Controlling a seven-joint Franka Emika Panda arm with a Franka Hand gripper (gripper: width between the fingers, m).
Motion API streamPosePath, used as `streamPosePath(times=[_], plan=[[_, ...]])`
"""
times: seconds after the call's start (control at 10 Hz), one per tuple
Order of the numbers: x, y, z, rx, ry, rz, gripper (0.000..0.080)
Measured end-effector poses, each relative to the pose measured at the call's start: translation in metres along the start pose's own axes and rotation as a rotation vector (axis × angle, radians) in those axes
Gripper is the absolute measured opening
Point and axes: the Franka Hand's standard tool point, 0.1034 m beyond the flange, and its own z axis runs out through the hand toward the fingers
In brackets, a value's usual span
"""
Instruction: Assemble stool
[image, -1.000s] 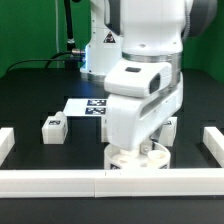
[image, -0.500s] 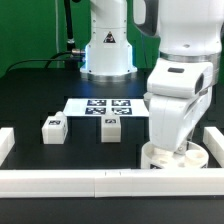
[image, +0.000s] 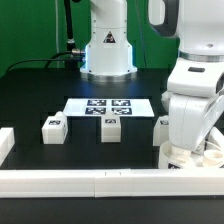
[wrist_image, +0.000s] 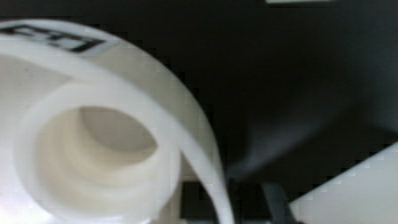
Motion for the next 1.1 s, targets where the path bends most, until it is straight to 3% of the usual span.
streamPosePath(times=[0.2,0.3,0.4,0.5,0.6,0.7,0.8,1.1], plan=[[-0.001,0.001,0.0,0.0,0.0,0.005,0.0035],[-0.001,0.001,0.0,0.0,0.0,0.005,0.023],[-0.002,0.002,-0.003,-0.001,-0.001,0.006,0.023],[-0.003,0.004,-0.009,-0.005,0.001,0.008,0.0407],[-0.005,0.005,-0.016,-0.01,0.003,0.005,0.0407],[-0.008,0.008,-0.025,-0.008,-0.004,0.002,0.0583],[-0.01,0.01,-0.035,-0.006,-0.012,0.001,0.063],[-0.028,0.025,-0.061,-0.01,-0.029,0.014,0.0649]])
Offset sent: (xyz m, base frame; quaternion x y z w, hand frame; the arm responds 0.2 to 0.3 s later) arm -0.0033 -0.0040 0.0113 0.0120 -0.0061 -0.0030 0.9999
